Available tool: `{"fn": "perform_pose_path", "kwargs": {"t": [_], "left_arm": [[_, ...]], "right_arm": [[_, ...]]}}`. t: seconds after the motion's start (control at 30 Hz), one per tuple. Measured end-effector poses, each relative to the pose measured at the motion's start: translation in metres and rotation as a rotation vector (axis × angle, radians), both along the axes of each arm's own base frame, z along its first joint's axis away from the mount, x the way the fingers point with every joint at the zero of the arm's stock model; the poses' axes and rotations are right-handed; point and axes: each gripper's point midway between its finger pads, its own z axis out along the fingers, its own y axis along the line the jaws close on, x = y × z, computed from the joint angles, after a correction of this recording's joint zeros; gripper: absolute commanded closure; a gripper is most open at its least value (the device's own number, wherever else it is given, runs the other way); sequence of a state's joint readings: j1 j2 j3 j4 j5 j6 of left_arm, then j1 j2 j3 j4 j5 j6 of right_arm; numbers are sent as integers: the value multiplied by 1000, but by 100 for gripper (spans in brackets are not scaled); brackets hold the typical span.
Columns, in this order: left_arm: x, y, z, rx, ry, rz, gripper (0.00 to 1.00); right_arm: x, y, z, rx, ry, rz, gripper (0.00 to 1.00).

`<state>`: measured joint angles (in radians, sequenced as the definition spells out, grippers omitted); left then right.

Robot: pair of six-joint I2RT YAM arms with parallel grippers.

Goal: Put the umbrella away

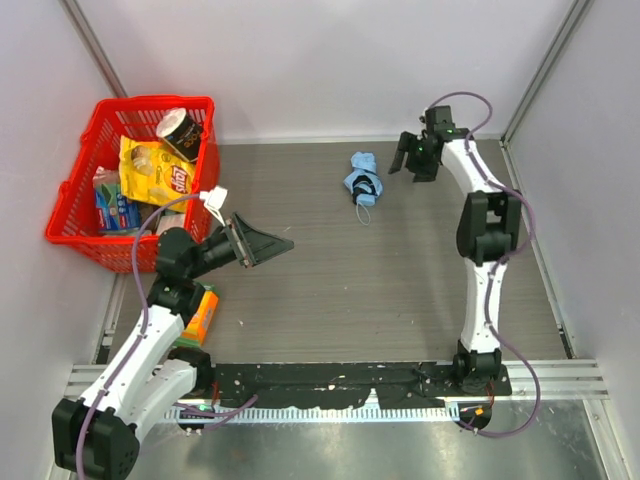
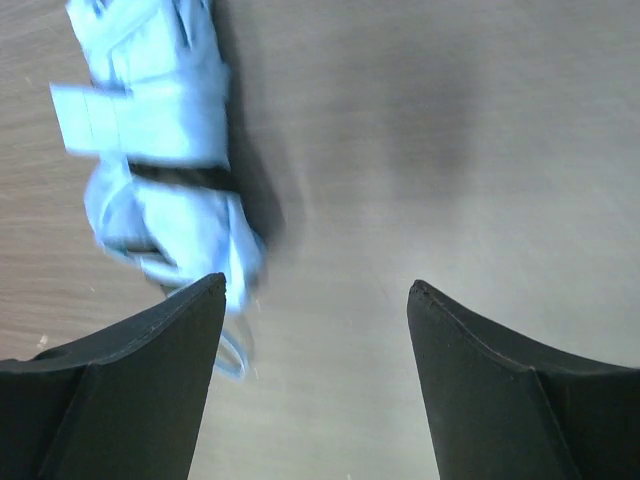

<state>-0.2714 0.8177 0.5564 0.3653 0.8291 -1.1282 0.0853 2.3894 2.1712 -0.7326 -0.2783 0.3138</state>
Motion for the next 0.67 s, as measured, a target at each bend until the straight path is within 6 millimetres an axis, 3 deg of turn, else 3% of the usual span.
{"fn": "perform_pose_path", "kwargs": {"t": [0.1, 0.17, 0.23, 0.3, 0.37, 0.5, 0.67], "left_arm": [[1, 0, 0, 8, -8, 7, 0], [2, 1, 2, 9, -11, 13, 1], [3, 1, 3, 8, -17, 20, 0], [4, 2, 5, 6, -23, 29, 0], [3, 4, 9, 3, -43, 44, 0], [-1, 8, 19, -5, -97, 70, 0], [-5, 13, 30, -8, -164, 106, 0]], "right_arm": [[-47, -24, 39, -158, -28, -78, 21], [-84, -24, 75, -260, -108, -106, 20], [-122, -8, 108, -312, -217, -95, 20], [-170, 20, 139, -298, -352, -38, 20], [-218, 44, 158, -230, -463, 38, 20], [-274, 23, 166, -138, -583, -3, 20], [-314, -2, 176, -59, -697, -63, 16]]}}
